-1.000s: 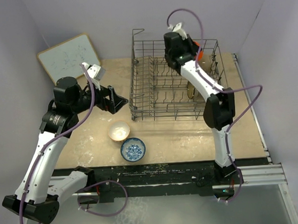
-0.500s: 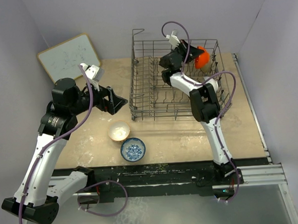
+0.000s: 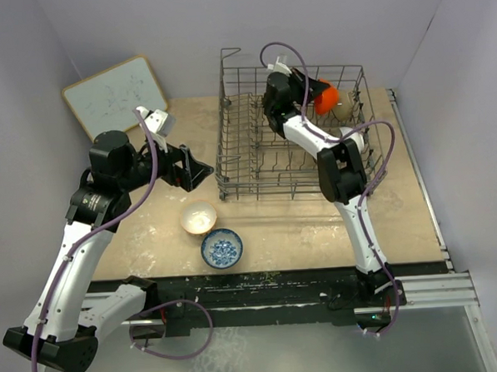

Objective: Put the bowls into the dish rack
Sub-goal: Turn the bowl upside down on the dish rack.

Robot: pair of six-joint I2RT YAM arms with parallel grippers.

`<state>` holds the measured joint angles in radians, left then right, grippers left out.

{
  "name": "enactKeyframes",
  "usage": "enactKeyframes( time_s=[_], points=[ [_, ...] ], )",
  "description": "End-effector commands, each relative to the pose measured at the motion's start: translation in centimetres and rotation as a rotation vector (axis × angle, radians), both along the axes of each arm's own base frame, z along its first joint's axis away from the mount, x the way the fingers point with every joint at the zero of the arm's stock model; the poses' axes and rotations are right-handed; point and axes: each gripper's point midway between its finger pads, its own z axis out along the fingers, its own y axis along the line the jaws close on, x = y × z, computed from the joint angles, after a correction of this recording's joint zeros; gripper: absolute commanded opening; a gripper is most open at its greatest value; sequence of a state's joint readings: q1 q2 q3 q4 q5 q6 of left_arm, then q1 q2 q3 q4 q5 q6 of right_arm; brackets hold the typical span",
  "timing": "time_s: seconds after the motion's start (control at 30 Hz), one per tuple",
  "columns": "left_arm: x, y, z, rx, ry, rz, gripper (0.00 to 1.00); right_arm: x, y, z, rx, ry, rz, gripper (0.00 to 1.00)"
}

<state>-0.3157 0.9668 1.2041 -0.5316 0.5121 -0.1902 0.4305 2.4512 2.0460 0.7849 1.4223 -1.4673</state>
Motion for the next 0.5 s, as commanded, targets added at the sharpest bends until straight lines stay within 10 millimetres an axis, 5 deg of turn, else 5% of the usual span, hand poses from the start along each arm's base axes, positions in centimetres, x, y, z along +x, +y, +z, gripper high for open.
enactKeyframes(
  time_s=[0.0, 0.27, 0.47],
  points=[
    [0.2, -0.1, 1.4, -0.010, -0.072, -0.002, 0.99, 2.0, 1.5, 2.7, 0.215, -0.097, 0.161, 0.00],
    [0.4, 0.0, 1.2, -0.003, -0.064, 0.001, 0.99, 3.4, 1.2, -1.1, 0.258, -0.062, 0.171, 0.00],
    [0.7, -0.2, 1.0, -0.003, -0.057, -0.001, 0.99, 2.6, 0.4, 0.9, 0.226, -0.073, 0.152, 0.00]
  ],
)
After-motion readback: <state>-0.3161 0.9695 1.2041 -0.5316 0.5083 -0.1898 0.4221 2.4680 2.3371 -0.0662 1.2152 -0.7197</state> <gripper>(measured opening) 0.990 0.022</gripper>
